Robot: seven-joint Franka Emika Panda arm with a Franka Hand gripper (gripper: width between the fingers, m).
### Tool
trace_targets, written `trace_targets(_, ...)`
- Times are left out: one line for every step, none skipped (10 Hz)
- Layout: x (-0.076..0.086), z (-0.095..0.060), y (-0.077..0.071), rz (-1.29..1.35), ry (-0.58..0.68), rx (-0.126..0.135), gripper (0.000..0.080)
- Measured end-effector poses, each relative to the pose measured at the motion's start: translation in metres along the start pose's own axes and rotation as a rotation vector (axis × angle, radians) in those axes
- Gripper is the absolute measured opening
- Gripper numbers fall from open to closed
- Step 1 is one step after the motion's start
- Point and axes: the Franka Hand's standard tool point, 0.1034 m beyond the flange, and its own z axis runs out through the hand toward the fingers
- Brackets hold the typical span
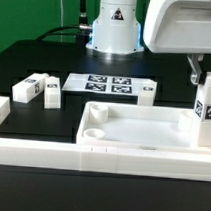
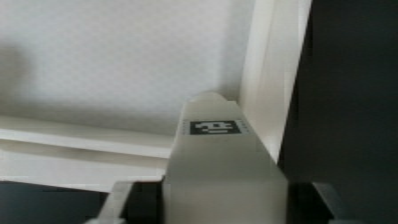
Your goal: Assemble desk
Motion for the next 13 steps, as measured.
trace_targets(0.0, 0.0, -0.0001, 0.013, 0.0, 0.001, 0.0288)
trace_targets(-0.0002, 0.0002, -0.0004, 0.03, 0.0, 0.005, 0.0288)
trace_targets(-0.0002, 0.0002, 0.0, 0.104, -0.001, 0.02, 0.0288)
trace_targets(-0.0002, 0.0002, -0.0008, 0.236, -0.005, 0.032, 0.0288)
trace_targets(-0.0003, 0.0002, -0.0024, 0.337, -0.007, 0.034, 0.0288)
trace_targets(-0.0004, 0.0002, -0.0034, 0.446, -0.011, 0.041, 0.0288)
trace_targets(-0.0003, 0.0005, -0.0036, 0.524, -0.013, 0.049, 0.0288)
trace_targets(-0.0003, 0.0007, -0.0043, 0.628, -0.017, 0.055, 0.0288)
trace_targets(-0.0003, 0.0007, -0.0049, 0.685, -0.019, 0.055, 0.0289)
trace_targets(-0.0004, 0.0007, -0.0054, 0.742, -0.022, 0.057, 0.0289)
trace_targets(-0.0004, 0.0007, -0.006, 0.789, -0.024, 0.059, 0.029)
trace_targets(-0.0004, 0.0007, -0.0068, 0.875, -0.028, 0.061, 0.029)
trace_targets(-0.0004, 0.0007, -0.0075, 0.935, -0.032, 0.064, 0.029)
